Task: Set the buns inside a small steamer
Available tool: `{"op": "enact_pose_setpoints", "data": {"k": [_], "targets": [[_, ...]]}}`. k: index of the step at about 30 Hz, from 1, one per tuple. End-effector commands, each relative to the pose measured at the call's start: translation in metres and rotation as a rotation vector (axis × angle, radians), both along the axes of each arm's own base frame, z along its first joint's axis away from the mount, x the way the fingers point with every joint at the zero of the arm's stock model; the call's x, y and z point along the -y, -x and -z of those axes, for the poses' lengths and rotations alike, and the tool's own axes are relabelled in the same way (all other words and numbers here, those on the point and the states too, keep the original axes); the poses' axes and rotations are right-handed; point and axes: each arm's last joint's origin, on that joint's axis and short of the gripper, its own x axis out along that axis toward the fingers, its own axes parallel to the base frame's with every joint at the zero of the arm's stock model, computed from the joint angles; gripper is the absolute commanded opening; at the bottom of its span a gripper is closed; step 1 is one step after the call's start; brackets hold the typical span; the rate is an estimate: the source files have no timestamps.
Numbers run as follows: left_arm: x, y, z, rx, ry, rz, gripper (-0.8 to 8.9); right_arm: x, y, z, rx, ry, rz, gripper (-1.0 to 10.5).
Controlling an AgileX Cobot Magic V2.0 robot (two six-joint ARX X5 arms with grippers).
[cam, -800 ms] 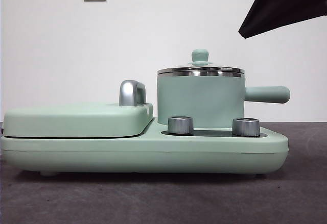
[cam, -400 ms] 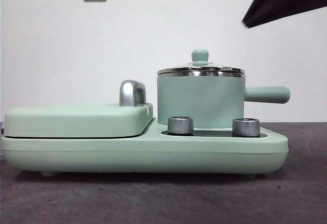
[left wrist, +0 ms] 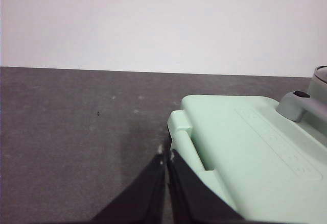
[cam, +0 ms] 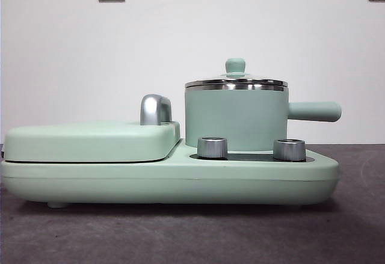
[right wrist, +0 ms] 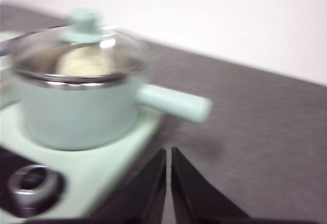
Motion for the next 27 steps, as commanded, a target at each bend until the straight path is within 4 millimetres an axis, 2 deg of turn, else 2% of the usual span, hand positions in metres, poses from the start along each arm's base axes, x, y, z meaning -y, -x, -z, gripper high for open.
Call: {"op": "enact_pose_setpoints", "data": {"k": [1, 6, 27], "targets": [[0.0, -0.001, 0.006, -0.009, -0.017, 0.0, 0.1, 0.006, 0.007, 0.013, 0.063, -0.007, 0.064, 0.2], [0.0, -0.001, 0.006, -0.009, -0.017, 0.0, 0.1, 0.012, 0.013, 0.029, 0.11, -0.039, 0.131, 0.2], [0.0, -0.001, 0.006, -0.009, -0.017, 0.0, 0.1, 0.013, 0.013, 0.028, 0.118, -0.065, 0.154, 0.2]]}}
